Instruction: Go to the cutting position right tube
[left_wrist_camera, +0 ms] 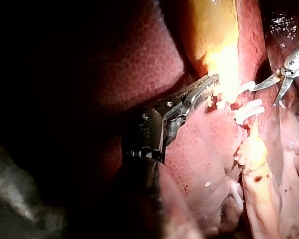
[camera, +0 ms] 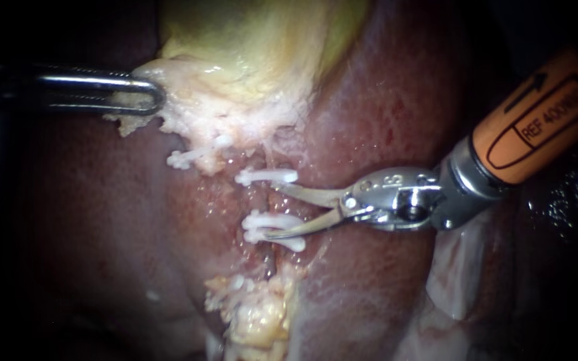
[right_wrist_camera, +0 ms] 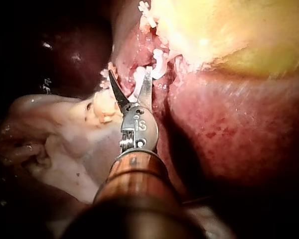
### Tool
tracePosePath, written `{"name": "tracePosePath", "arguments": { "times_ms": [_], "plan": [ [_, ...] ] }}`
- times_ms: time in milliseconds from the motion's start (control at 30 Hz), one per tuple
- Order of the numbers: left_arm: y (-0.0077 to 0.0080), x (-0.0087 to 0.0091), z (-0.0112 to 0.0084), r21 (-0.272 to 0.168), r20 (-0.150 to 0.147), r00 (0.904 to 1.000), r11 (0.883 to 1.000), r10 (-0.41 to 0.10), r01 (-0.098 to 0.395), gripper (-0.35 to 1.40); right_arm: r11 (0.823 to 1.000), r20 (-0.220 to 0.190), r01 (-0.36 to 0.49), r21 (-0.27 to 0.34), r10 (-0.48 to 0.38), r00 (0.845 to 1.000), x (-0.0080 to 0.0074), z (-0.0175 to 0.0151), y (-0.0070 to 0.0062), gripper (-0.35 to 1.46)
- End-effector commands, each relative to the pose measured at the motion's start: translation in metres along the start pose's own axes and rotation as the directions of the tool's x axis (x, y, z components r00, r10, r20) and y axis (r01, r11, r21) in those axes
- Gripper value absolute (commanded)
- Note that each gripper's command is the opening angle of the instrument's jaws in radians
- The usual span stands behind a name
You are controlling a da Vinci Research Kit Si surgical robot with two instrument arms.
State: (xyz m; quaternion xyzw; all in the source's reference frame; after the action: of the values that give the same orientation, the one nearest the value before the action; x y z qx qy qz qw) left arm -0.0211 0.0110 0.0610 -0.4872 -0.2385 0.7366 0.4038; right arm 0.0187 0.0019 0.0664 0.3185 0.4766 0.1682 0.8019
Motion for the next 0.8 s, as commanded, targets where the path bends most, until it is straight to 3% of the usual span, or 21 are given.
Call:
{"name": "tracePosePath", "arguments": {
  "times_ms": [33,400,567,800],
  "plan": [
    [0.0,0.0,0.0,-0.001,0.0,1.0,1.0,0.0,0.0,-0.35,1.0,0.002,-0.004,0.001,0.004,1.0,-0.0003,0.0,0.0003,1.31],
    [0.0,0.0,-0.0002,-0.001,0.0,1.0,1.0,0.0,0.0,-0.35,1.0,0.018,-0.019,-0.009,0.019,1.0,-0.0049,0.0005,0.0042,1.36],
    [0.0,0.0,-0.0001,-0.001,0.0,1.0,1.0,0.0,0.0,-0.35,1.0,0.018,-0.022,0.017,0.021,1.0,-0.0052,0.0012,0.0052,1.36],
    [0.0,0.0,-0.0001,-0.001,0.0,1.0,1.0,0.0,0.0,-0.35,0.997,0.007,-0.016,0.071,0.016,1.0,-0.0047,0.0028,0.005,1.33]
  ]
}}
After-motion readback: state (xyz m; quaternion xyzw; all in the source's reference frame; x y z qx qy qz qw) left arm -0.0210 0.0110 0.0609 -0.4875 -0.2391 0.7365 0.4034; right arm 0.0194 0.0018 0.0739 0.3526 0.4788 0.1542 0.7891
